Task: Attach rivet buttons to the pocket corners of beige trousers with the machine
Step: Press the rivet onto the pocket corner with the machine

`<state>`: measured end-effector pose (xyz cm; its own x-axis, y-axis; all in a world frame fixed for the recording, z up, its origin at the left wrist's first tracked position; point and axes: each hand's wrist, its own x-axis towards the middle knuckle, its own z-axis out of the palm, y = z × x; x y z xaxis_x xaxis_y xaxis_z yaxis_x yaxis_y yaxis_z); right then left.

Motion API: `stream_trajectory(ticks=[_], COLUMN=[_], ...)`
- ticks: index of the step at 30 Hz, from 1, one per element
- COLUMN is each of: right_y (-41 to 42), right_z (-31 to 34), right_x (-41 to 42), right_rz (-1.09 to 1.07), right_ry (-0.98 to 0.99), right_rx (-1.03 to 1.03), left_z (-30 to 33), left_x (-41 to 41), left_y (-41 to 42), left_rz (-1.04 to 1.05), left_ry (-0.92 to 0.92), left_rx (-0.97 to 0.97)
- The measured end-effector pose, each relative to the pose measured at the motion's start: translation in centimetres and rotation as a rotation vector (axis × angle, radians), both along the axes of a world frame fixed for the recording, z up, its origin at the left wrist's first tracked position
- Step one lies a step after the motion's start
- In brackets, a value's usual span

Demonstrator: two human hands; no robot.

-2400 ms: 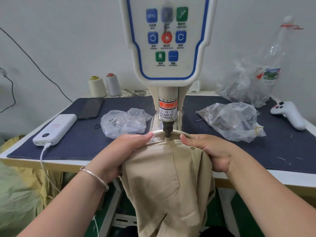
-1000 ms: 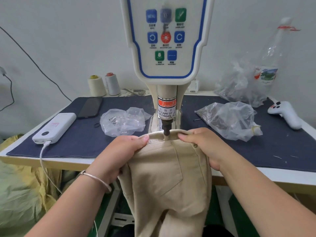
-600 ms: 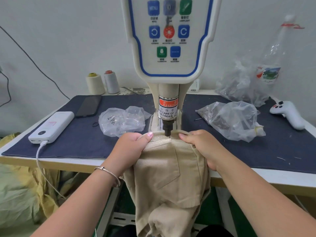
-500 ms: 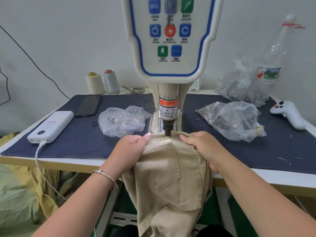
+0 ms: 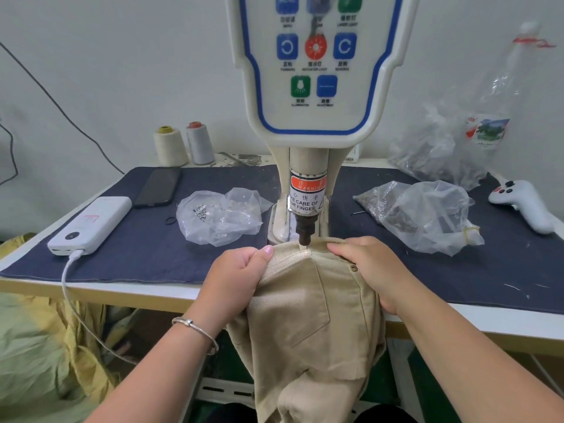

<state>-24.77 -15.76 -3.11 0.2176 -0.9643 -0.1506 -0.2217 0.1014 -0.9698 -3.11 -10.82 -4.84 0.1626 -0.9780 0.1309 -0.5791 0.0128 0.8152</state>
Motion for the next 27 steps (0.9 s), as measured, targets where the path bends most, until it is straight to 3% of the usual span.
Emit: stream_trajectory(ticks=[13,27], right_y=[0.9,1.2], right_z=[-0.3,0.2], right_x=[0.5,0.2], right_rz=[-0.052,-0.033], right_ry=[0.282,0.173], right_rx=[-0.177,-0.142], left_z=[-0.2,0.0], left_x=[0.3,0.2], left_y=[-0.6,0.2], left_rz=[-0.027,-0.060], left_ry=[-0.103,-0.015], left_rx=[-0.006,-0.035])
